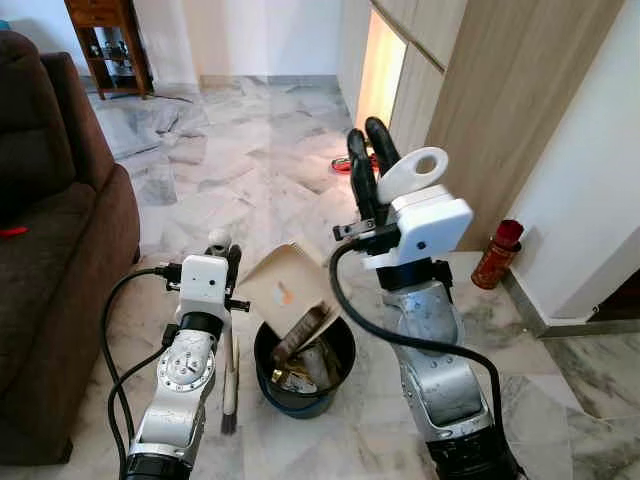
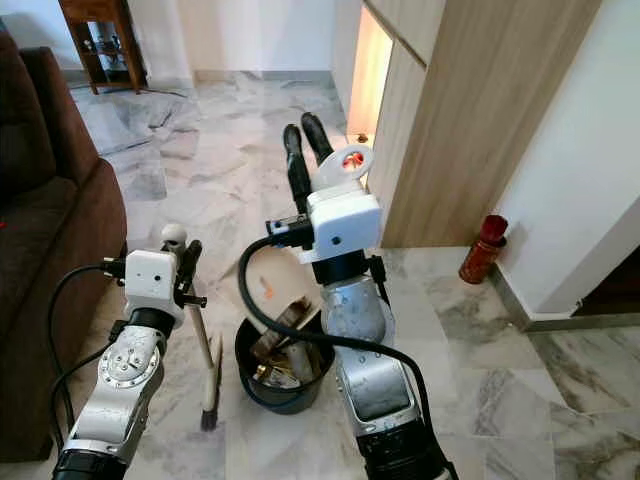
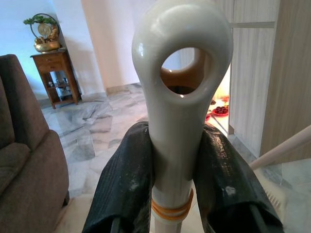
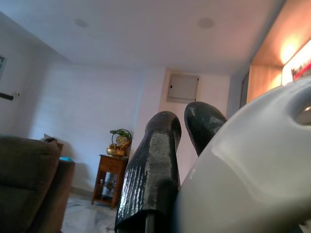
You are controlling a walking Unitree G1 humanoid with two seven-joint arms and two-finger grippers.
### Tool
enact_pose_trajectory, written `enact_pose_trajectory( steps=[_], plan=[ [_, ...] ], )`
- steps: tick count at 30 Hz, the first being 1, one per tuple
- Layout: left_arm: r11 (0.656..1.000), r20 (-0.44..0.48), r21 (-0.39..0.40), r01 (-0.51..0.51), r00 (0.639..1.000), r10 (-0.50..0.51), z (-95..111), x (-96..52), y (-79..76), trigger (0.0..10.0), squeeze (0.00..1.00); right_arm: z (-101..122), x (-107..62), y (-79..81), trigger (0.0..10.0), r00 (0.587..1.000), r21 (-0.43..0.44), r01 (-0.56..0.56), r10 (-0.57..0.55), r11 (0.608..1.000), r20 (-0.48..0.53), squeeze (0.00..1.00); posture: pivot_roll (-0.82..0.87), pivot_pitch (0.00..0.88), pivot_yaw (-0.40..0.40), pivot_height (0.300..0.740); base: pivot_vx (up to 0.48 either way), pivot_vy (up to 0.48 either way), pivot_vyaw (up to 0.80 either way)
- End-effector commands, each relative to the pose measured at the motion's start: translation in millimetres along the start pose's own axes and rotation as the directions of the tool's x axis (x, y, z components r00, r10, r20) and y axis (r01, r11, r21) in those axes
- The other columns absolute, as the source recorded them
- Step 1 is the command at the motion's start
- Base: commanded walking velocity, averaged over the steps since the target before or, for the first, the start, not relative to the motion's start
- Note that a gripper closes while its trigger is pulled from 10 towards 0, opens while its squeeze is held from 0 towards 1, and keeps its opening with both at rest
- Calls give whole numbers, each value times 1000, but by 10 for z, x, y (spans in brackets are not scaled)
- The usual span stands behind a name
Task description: Sweep floor
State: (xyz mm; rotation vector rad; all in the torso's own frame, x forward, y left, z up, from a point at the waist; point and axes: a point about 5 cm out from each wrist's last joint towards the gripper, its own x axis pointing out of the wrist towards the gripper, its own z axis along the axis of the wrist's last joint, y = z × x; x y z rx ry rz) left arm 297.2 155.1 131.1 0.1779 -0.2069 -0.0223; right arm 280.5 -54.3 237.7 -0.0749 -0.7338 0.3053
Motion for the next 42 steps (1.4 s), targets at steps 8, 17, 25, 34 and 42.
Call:
enact_pose_trajectory(
  steps=[8,17,25,34,42],
  plan=[
    [1000,70,10,12,997,-12,130,33,-17,10000,0,251,28,78,10000,989,-82,-33,44,996,142,0,82,0,-26,740,0,0,0],
    [1000,66,11,14,998,-15,114,28,-26,10000,0,-6,21,-345,10000,995,-230,102,-97,968,31,0,84,0,-30,740,0,0,0],
    [1000,47,18,-1,999,0,68,-8,35,10000,0,-227,-238,-1311,10000,905,-426,359,-422,830,-59,0,80,0,-28,740,0,0,0],
    [998,-3,3,-57,998,57,-25,-96,230,10000,0,-550,-733,-1599,10000,776,-457,469,-600,755,-195,0,77,0,-15,740,0,0,0],
    [997,-26,6,-72,997,72,-67,-200,303,10000,0,-816,-1150,-1691,10000,680,-508,479,-669,716,-301,0,89,0,-13,740,0,0,0]
  ],
)
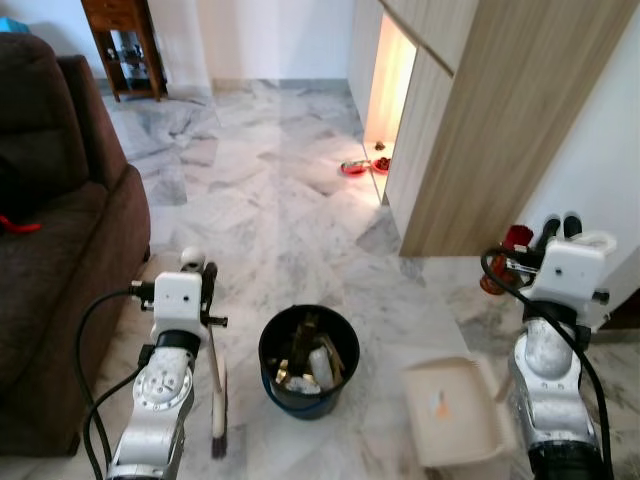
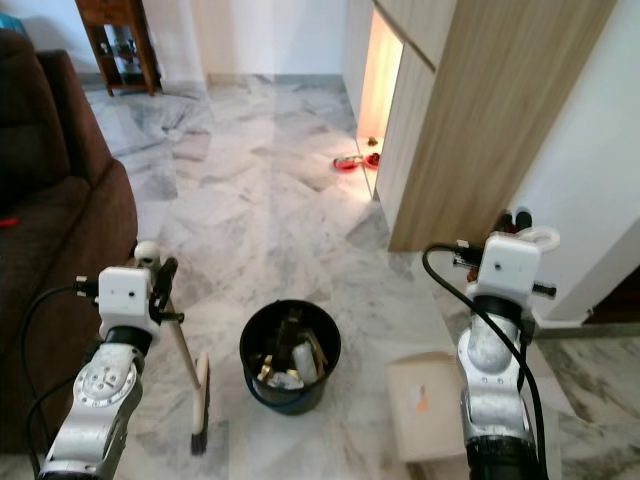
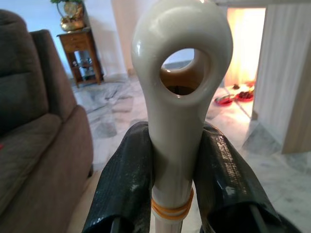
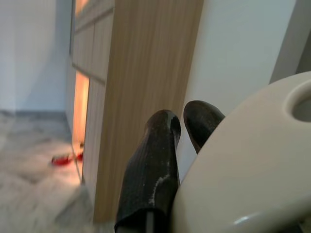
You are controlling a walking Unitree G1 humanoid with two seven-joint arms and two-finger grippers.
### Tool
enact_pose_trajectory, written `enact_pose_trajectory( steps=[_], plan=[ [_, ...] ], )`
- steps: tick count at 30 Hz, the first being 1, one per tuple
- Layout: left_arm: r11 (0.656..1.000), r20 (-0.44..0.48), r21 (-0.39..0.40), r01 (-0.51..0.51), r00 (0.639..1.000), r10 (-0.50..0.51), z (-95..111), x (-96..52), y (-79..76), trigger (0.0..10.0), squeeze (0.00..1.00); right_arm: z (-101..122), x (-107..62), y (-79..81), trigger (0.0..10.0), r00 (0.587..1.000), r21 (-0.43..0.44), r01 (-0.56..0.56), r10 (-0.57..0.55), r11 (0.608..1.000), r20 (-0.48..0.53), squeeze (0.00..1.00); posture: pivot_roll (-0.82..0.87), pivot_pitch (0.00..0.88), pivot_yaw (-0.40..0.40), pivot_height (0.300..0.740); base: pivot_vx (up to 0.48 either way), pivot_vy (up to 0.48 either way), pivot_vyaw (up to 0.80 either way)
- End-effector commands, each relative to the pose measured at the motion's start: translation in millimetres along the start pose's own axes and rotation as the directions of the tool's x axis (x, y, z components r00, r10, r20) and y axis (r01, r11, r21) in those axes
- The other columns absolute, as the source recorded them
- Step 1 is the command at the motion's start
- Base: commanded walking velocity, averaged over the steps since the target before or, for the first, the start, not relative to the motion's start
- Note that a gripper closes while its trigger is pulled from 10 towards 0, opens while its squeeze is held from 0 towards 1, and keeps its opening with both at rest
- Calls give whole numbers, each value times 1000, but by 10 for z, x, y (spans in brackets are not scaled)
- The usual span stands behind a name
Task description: Sweep floor
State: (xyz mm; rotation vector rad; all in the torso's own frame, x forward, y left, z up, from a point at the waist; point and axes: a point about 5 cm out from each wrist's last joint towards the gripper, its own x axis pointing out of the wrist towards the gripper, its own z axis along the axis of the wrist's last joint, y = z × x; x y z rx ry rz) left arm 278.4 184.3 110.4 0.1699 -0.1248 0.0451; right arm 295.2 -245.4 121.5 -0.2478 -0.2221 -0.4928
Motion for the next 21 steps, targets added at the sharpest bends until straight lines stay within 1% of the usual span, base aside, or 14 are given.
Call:
enact_pose_trajectory(
  steps=[1,5,7,10,13,15,16,21],
  plan=[
    [1000,61,4,-12,998,12,148,23,51,10000,0,78,37,-27,10000,998,-16,4,-3,1000,66,0,89,0,-13,740,0,0,0],
    [1000,59,-6,3,998,-3,141,3,34,10000,0,36,35,-13,10000,998,-30,-11,13,1000,69,0,85,0,-11,740,0,0,0],
    [1000,62,-10,12,998,-11,135,-8,20,10000,0,7,31,-8,10000,998,-11,-12,12,1000,59,0,85,0,-13,740,0,0,0],
    [1000,58,-13,14,998,-13,113,-14,-4,10000,0,-68,21,-3,10000,1000,73,-8,7,997,9,0,85,0,-16,740,0,0,0],
    [1000,57,-12,20,998,-19,108,2,-30,10000,0,-87,23,14,10000,1000,122,-12,13,992,-11,0,81,0,-17,740,0,0,0],
    [1000,56,-13,20,998,-19,107,5,-32,10000,0,-90,24,21,10000,1000,131,-14,16,991,-13,0,79,0,-17,740,0,0,0],
    [1000,54,-15,20,998,-19,97,15,-38,10000,0,-99,24,41,10000,999,153,-24,27,988,-19,0,76,0,-20,740,0,0,0],
    [1000,53,-21,19,998,-17,88,13,-40,10000,0,-112,18,82,10000,999,154,-50,53,987,-12,0,75,0,-18,740,0,0,0]
  ],
)
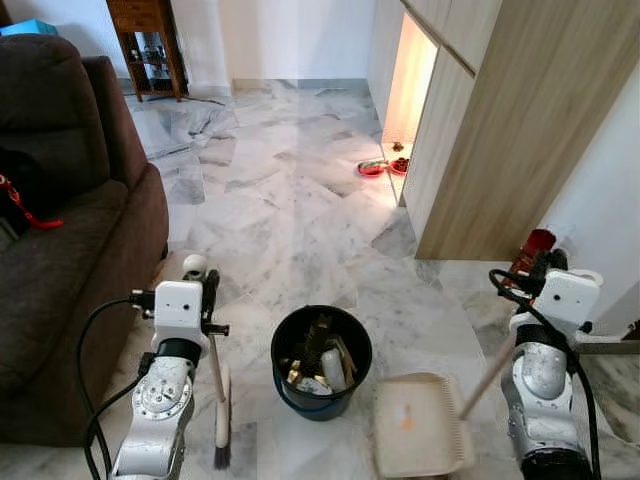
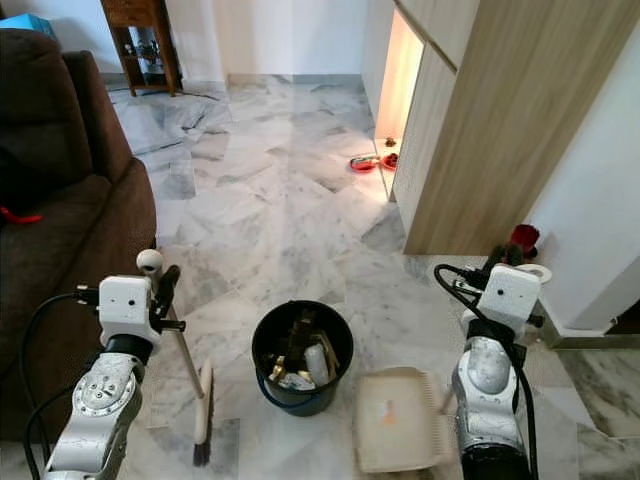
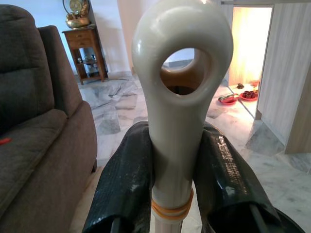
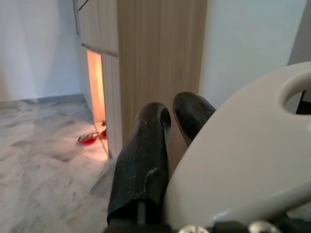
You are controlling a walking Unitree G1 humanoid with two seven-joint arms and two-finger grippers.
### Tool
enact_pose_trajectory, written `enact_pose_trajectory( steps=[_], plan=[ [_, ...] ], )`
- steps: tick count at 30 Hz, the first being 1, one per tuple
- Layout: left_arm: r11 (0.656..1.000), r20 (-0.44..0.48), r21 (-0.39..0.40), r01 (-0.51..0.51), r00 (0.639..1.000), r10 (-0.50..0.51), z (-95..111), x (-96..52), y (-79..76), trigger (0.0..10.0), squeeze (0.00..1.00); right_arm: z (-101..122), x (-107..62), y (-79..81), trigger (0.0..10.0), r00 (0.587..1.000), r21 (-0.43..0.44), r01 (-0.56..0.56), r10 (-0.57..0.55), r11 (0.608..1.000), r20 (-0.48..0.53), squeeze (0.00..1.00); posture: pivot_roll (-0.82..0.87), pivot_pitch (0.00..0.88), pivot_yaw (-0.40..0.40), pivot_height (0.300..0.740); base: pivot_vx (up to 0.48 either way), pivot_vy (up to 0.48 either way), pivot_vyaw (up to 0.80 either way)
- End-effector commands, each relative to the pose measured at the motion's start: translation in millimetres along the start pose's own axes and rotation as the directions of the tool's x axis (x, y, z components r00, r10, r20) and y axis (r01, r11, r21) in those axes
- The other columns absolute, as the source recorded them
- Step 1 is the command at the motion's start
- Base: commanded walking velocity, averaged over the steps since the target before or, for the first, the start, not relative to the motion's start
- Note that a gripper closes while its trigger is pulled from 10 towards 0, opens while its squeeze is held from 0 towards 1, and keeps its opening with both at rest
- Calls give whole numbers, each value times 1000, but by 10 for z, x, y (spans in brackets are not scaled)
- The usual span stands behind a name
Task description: Sweep floor
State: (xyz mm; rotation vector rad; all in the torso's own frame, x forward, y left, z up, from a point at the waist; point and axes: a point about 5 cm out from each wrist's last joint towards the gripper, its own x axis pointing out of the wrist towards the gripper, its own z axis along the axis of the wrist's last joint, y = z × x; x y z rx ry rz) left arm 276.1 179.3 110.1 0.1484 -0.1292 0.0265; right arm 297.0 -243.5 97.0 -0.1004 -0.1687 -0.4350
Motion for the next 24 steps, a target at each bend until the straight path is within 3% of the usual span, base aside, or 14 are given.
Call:
enact_pose_trajectory(
  steps=[1,24],
  plan=[
    [1000,48,1,3,999,-3,79,37,6,10000,0,118,66,27,10000,998,18,-8,7,1000,65,0,75,0,-18,740,0,0,0],
    [999,58,-4,38,998,-37,91,32,-50,10000,0,95,69,23,10000,997,17,-19,18,1000,73,0,63,0,-12,740,0,0,0]
  ],
)
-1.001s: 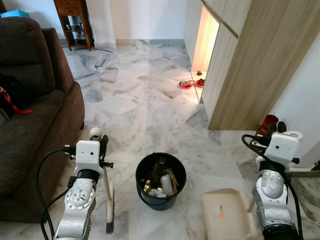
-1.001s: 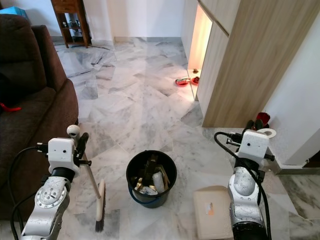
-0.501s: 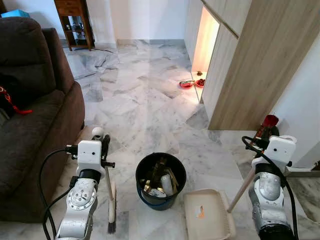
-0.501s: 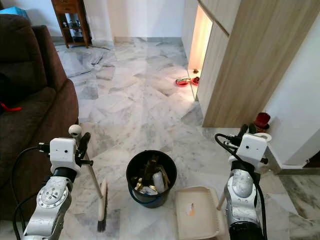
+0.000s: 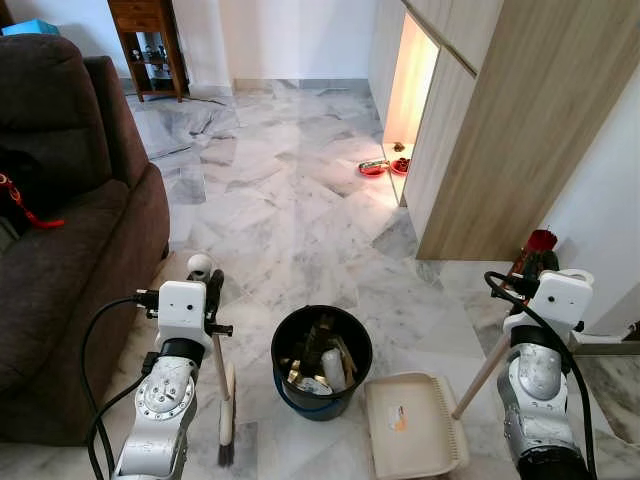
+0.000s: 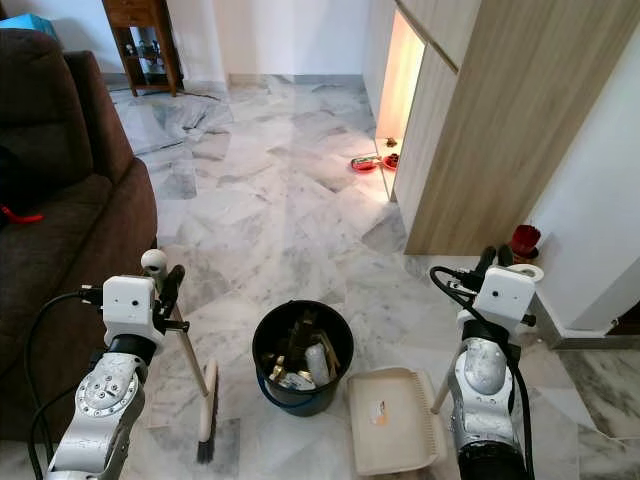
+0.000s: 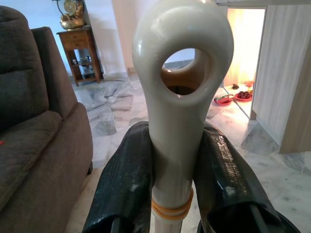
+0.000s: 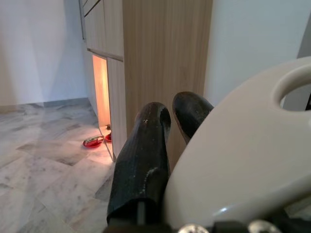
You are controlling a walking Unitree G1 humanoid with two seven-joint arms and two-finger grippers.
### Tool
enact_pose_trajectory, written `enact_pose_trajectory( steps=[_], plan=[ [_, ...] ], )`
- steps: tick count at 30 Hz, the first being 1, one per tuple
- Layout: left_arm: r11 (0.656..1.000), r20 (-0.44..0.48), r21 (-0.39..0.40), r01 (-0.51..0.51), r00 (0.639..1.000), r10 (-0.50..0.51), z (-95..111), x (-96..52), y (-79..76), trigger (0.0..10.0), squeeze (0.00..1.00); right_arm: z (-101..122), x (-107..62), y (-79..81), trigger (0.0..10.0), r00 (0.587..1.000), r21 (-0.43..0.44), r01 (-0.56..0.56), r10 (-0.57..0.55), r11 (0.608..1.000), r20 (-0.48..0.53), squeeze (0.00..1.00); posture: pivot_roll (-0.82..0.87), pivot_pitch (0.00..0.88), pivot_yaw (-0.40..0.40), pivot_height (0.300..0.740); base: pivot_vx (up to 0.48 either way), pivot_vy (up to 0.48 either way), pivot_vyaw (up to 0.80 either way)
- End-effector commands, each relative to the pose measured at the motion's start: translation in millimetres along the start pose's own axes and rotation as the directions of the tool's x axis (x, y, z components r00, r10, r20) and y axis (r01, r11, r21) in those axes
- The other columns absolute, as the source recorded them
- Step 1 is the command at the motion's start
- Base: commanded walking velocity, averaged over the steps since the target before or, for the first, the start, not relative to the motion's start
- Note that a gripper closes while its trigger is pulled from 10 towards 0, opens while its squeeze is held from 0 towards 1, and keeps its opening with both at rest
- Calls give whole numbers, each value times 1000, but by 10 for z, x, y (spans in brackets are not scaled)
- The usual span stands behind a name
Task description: Sweep floor
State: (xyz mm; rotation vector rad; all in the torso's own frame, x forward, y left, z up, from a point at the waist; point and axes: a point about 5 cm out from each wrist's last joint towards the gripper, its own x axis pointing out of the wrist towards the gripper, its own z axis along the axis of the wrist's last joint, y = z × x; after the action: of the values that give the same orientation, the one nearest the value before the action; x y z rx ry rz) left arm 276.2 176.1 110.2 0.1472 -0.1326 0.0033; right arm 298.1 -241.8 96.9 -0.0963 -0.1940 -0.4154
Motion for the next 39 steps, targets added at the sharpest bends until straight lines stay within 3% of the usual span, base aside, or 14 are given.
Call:
enact_pose_trajectory(
  steps=[1,17,39],
  plan=[
    [1000,56,-2,17,998,-16,93,40,-20,10000,0,95,73,4,10000,999,7,-2,1,1000,50,0,66,0,-13,740,0,0,0],
    [1000,60,-3,-2,998,2,115,55,-9,10000,0,77,72,76,10000,999,23,-36,35,999,35,0,81,0,-24,740,0,0,0],
    [1000,61,-6,-15,998,15,117,49,-11,10000,0,62,83,138,10000,997,42,-75,75,996,18,0,90,0,-31,740,-279,0,0]
  ],
)
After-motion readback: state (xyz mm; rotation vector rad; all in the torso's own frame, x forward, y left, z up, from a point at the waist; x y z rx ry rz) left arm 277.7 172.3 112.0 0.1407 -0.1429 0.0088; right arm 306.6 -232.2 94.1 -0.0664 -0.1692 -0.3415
